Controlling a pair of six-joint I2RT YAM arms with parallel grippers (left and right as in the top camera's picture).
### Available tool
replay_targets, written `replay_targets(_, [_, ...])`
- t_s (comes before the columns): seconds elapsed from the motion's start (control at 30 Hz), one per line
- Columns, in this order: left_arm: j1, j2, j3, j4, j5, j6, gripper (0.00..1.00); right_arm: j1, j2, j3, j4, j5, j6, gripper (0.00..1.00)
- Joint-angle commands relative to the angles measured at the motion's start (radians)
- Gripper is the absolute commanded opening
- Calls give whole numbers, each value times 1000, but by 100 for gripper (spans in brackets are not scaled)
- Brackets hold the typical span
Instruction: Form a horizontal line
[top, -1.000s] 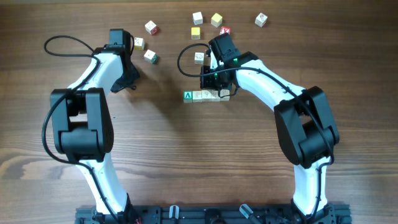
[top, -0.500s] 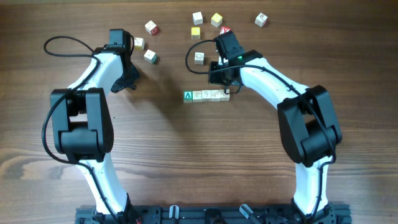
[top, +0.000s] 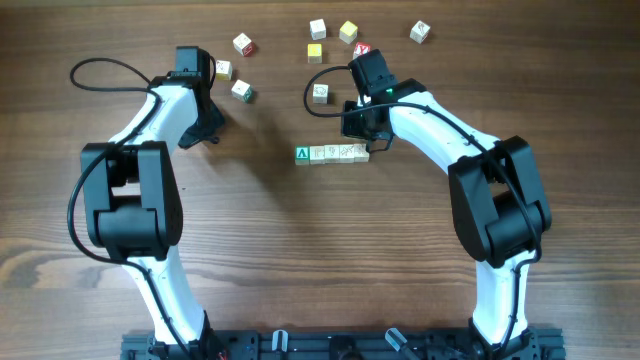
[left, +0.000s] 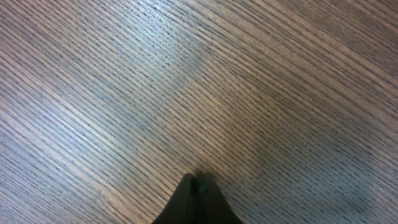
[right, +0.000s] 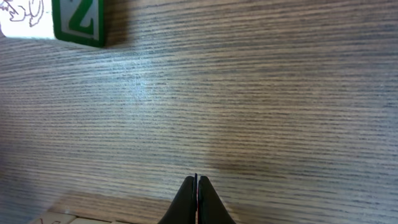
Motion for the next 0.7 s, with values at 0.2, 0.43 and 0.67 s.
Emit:
replay_targets(0.2, [0,13,-1,3,-13,-21,4,2,23,-7,-32,21,6,4])
replay_targets(0.43, [0,13,-1,3,-13,-21,4,2,23,-7,-33,21,6,4])
replay_targets(0.67, [0,13,-1,7,-13,-21,4,2,23,-7,-48,21,6,4])
